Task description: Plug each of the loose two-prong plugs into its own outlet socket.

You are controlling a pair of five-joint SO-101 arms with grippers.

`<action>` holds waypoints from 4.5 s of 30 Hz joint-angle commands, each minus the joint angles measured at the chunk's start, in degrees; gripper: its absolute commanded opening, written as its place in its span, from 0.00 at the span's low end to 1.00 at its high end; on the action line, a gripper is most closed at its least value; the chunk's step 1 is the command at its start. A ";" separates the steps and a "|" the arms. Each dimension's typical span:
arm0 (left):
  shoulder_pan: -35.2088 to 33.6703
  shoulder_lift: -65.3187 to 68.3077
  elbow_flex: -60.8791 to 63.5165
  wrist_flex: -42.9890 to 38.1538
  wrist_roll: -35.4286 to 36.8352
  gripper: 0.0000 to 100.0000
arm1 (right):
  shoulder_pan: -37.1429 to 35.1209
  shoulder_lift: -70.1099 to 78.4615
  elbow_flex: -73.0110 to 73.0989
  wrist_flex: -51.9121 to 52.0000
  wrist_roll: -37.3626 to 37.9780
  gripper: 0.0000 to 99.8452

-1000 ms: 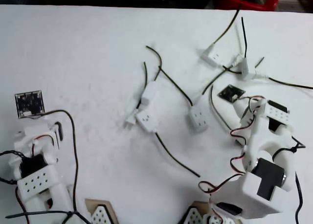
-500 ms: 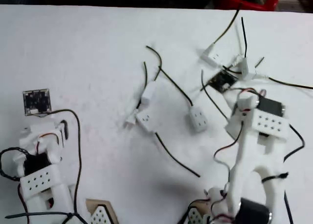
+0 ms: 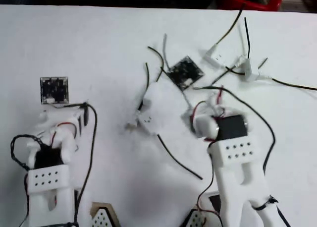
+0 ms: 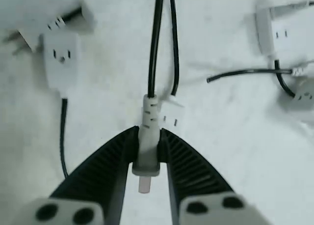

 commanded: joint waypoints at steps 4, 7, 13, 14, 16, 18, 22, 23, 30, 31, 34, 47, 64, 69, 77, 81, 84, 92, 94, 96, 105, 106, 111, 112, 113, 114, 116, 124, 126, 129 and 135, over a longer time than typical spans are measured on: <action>9.54 -1.63 -7.91 -1.32 8.26 0.23 | -8.92 -2.42 -0.35 -5.67 -7.47 0.02; 12.97 -1.63 -9.67 -1.05 9.14 0.23 | -12.35 -2.59 0.44 -7.25 -8.88 0.02; 20.70 -1.63 -11.25 -1.32 9.32 0.23 | -18.59 -10.51 9.93 -13.58 -9.14 0.02; 21.67 -1.63 -11.25 -1.32 9.32 0.23 | -19.03 -13.14 11.69 -14.37 -9.14 0.02; 23.08 -1.63 -11.25 -1.23 9.32 0.23 | -19.47 -17.63 14.59 -15.16 -9.14 0.02; 24.84 -1.63 -11.25 -1.14 9.32 0.23 | -19.47 -21.05 17.05 -15.60 -9.14 0.02; 29.41 -1.71 -11.34 -1.23 9.32 0.23 | -19.47 -22.90 19.43 -15.96 -9.05 0.02; 30.81 -1.71 -11.34 -1.23 9.32 0.23 | -19.56 -22.90 19.69 -15.96 -9.05 0.02; 37.67 -1.71 -11.34 -1.32 9.32 0.23 | -19.56 -22.90 20.57 -15.96 -8.62 0.02; 38.37 -1.71 -11.34 -1.32 9.32 0.23 | -19.56 -22.90 20.92 -16.13 -8.62 0.02; 40.04 -1.71 -11.34 -1.05 9.32 0.23 | -19.47 -22.99 22.59 -17.63 -8.53 0.02; 39.96 -1.54 -10.90 -0.88 8.88 0.23 | -18.95 -22.99 23.21 -17.63 -8.44 0.02; 30.64 1.01 -15.91 11.78 6.68 0.32 | -0.22 -22.81 23.30 -22.29 -11.34 0.02; 30.64 15.60 -27.34 16.62 6.42 0.32 | 4.09 -22.81 24.62 -25.63 -12.31 0.02; 30.55 44.62 -44.48 16.44 0.00 0.32 | 7.96 -22.81 26.90 -29.76 -15.82 0.02; 30.90 57.45 -53.54 16.44 -0.09 0.32 | 7.87 -22.81 26.90 -29.76 -15.91 0.02; 30.99 66.33 -60.84 16.44 -0.09 0.32 | 7.87 -22.81 26.99 -29.76 -15.91 0.02; 31.08 83.03 -75.43 16.79 -0.09 0.29 | 7.69 -22.81 26.99 -29.67 -15.74 0.02; 31.08 85.76 -77.27 16.88 -0.09 0.24 | 7.69 -22.81 26.99 -29.67 -15.56 0.02; 31.08 87.78 -78.33 16.88 -0.18 0.19 | 7.69 -22.81 26.99 -29.67 -15.47 0.02; 30.81 82.51 -79.56 22.68 -5.10 0.02 | 7.60 -22.81 26.99 -29.67 -15.47 0.02; 30.64 80.48 -79.56 23.74 -5.01 0.02 | 7.60 -22.81 27.08 -29.67 -15.47 0.02; 28.79 73.45 -79.38 29.19 -5.19 0.02 | 7.60 -22.81 27.08 -29.67 -15.47 0.02; 28.00 72.75 -79.38 30.07 -5.27 0.02 | 7.60 -22.81 27.08 -29.67 -15.47 0.02; 27.12 72.40 -79.38 30.68 -5.27 0.02 | 7.60 -22.81 27.08 -29.67 -15.47 0.02; 25.98 72.31 -79.30 30.86 -5.27 0.02 | 7.60 -22.81 27.08 -29.67 -15.47 0.02; 23.60 72.92 -77.80 30.15 -5.45 0.02 | 7.60 -22.81 27.08 -29.58 -15.47 0.02; 21.49 77.58 -66.11 20.75 -12.48 0.08 | 6.90 -22.81 28.31 -30.99 -15.38 0.02; 20.88 77.85 -65.05 20.75 -12.57 0.18 | 6.02 -22.81 28.92 -31.52 -15.38 0.02; 17.27 77.67 -65.49 20.40 -10.46 0.27 | 5.49 -22.81 29.10 -31.69 -15.38 0.02; 8.84 78.20 -68.22 17.49 -12.31 0.28 | 5.49 -22.81 29.19 -31.69 -15.30 0.02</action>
